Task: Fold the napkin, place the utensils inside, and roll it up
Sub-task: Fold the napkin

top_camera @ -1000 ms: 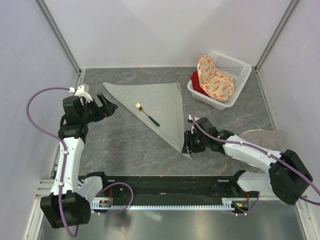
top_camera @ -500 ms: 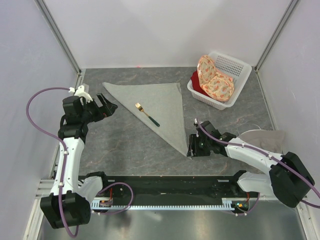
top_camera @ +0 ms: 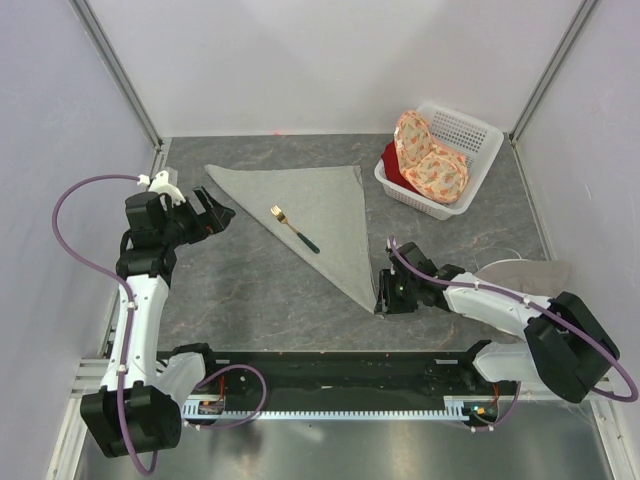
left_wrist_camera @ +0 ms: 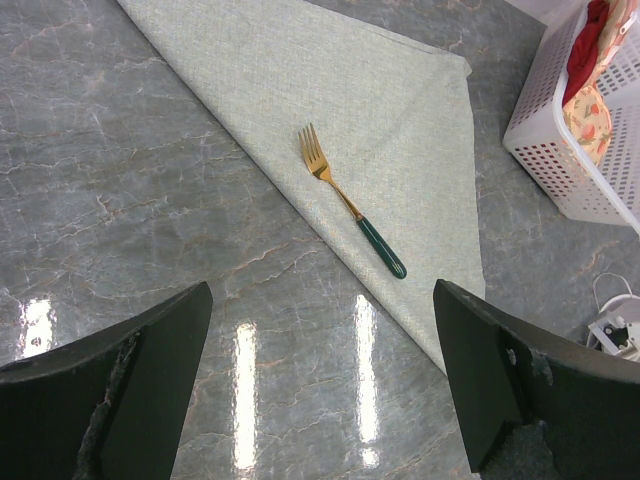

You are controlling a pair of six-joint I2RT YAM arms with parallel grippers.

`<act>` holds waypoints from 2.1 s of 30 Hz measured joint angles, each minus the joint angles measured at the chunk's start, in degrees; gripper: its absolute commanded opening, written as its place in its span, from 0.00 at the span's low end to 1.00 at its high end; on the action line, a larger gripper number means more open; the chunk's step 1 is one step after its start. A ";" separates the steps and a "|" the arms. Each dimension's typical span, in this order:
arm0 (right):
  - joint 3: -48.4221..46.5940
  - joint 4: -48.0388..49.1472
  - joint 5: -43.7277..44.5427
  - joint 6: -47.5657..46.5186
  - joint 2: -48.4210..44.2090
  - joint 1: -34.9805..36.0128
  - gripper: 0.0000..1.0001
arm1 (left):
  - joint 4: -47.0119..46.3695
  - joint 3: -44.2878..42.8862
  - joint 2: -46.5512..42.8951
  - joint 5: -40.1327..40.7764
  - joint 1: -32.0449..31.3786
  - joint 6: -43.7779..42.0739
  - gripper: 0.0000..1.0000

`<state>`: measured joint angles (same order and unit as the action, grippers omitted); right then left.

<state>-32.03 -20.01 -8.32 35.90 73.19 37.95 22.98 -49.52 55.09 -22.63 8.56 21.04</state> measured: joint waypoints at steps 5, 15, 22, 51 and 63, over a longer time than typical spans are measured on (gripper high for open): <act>0.20 0.92 -0.72 0.15 0.44 -0.13 0.33 | 0.00 0.00 0.00 0.00 0.00 0.00 0.99; 0.52 1.95 -1.25 0.04 1.22 -0.26 0.06 | 0.00 0.00 0.00 -0.02 0.00 0.00 0.99; 0.57 1.44 -1.18 -0.20 1.11 -0.26 0.00 | 0.00 0.00 0.00 -0.04 0.00 0.00 0.99; -23.02 -6.56 0.39 -6.10 13.11 -0.50 0.00 | -0.39 0.09 0.00 -0.46 0.00 0.57 0.98; -48.48 -1.03 -4.28 -9.35 37.22 2.38 0.00 | -0.42 0.09 0.00 -0.48 0.00 0.57 0.99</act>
<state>-80.51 -21.04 -12.60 26.55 110.41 40.34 22.57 -49.43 55.09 -23.11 8.56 21.61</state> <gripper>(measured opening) 0.009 0.989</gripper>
